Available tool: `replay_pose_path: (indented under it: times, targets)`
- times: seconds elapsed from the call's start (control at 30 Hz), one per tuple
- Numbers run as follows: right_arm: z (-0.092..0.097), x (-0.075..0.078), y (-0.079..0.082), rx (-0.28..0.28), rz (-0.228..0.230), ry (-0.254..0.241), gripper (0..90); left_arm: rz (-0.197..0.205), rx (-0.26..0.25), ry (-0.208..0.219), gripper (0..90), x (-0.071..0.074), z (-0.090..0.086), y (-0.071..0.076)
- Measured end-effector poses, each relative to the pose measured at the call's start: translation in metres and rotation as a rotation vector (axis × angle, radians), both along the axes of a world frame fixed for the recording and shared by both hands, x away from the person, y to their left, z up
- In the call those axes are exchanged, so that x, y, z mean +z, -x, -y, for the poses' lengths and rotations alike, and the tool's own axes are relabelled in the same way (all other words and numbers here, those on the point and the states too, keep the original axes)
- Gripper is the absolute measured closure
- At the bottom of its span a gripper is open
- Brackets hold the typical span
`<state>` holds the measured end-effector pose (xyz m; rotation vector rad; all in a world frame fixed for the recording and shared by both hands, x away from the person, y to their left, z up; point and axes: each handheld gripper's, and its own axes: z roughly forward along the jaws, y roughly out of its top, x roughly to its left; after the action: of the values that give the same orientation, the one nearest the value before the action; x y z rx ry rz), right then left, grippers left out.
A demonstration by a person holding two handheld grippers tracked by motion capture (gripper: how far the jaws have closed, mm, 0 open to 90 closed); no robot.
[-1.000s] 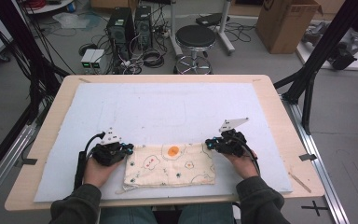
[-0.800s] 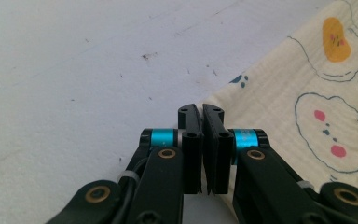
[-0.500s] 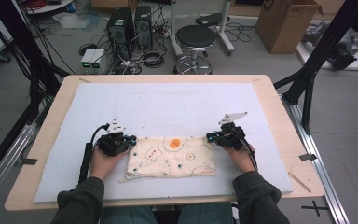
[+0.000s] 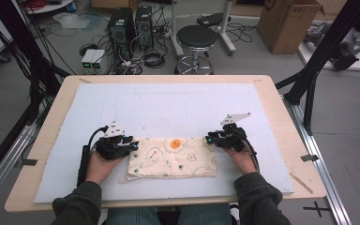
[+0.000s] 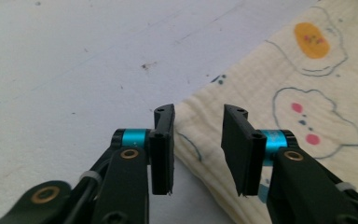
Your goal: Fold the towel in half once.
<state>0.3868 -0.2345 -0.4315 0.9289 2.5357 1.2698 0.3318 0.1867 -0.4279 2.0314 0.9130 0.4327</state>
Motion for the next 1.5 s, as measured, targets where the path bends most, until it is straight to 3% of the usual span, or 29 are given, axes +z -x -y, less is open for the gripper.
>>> replay_pose_path:
  times: [0.13, 0.27, 0.33, 0.6, 0.9, 1.13, 1.2, 1.3, 1.5]
  targets:
    - [-0.001, 0.004, 0.006, -0.011, 0.008, -0.001, 57.6, -0.004, -0.025, 0.029, 62.0, 0.002, -0.004, 0.003]
    - [-0.002, 0.007, 0.009, -0.01, 0.029, -0.006, 53.4, -0.005, -0.029, 0.063, 57.2, 0.004, -0.009, 0.004]
    - [-0.002, 0.008, 0.01, -0.012, 0.03, -0.011, 50.7, 0.002, -0.037, 0.1, 54.1, 0.005, -0.012, 0.004]
    - [0.005, 0.012, 0.012, -0.021, 0.039, -0.034, 48.7, 0.009, -0.037, 0.105, 48.8, 0.003, -0.011, 0.002]
    - [0.005, 0.011, 0.01, -0.021, 0.034, -0.036, 49.2, 0.016, -0.022, 0.111, 53.5, 0.002, -0.01, -0.005]
    - [0.005, 0.008, 0.007, -0.022, 0.029, -0.031, 50.0, 0.012, 0.025, 0.143, 58.5, 0.0, -0.012, -0.015]
    - [0.006, 0.008, 0.006, -0.022, 0.027, -0.031, 50.3, -0.01, 0.018, 0.126, 59.0, 0.003, -0.01, -0.018]
    - [0.006, 0.007, 0.005, -0.026, 0.022, -0.031, 50.3, -0.002, 0.013, 0.135, 59.0, 0.004, -0.007, -0.019]
    - [0.002, 0.004, 0.003, -0.012, 0.017, -0.012, 50.5, -0.012, 0.026, 0.101, 58.5, 0.0, -0.008, -0.023]
